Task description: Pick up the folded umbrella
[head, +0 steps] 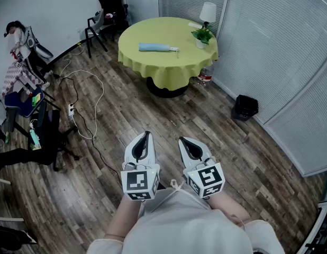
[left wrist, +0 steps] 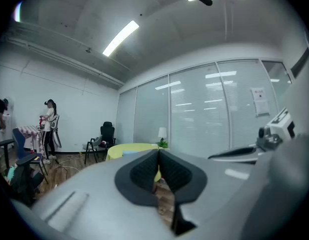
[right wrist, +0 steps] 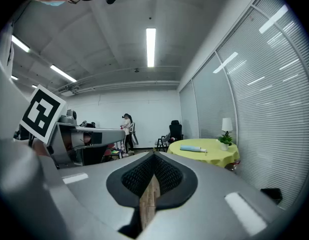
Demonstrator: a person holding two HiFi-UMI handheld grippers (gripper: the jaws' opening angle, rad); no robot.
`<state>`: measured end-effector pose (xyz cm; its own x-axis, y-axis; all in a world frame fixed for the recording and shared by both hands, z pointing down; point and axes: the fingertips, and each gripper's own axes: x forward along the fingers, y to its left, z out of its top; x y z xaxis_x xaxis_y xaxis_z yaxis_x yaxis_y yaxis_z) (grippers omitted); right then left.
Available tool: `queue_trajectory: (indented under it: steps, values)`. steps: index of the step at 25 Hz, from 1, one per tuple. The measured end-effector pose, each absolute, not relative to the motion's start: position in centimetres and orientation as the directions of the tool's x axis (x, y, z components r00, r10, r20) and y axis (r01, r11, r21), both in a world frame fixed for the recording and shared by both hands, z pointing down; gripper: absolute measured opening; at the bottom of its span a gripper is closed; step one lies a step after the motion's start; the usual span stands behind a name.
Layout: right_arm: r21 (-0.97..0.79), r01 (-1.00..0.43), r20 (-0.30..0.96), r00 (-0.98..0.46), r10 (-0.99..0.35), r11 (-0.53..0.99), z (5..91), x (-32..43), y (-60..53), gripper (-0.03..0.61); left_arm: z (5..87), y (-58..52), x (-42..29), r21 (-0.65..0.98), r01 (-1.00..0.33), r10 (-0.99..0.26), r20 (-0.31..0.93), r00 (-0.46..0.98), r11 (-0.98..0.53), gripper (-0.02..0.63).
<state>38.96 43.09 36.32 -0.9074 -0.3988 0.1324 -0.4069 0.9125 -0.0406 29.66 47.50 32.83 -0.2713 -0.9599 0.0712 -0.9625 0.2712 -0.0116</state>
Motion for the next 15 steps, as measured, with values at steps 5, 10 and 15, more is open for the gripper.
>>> queue_trajectory:
  steps: [5,10,15]
  values:
    - [-0.047,-0.397,0.148,-0.910,-0.387,0.917,36.8,38.6,43.4,0.000,33.2,47.7,29.2,-0.001,-0.962,-0.959,0.079,-0.271,0.272,0.006]
    - [-0.087,-0.421,0.166,-0.900,-0.403,0.903,37.7,38.5,42.7,0.000,34.0,47.2,28.8,0.007,-0.963,-0.958,0.102,-0.268,0.270,0.006]
    - [-0.119,-0.433,0.176,-0.895,-0.410,0.893,38.6,38.3,41.9,0.000,35.3,46.6,28.4,0.015,-0.964,-0.956,0.137,-0.261,0.265,0.006]
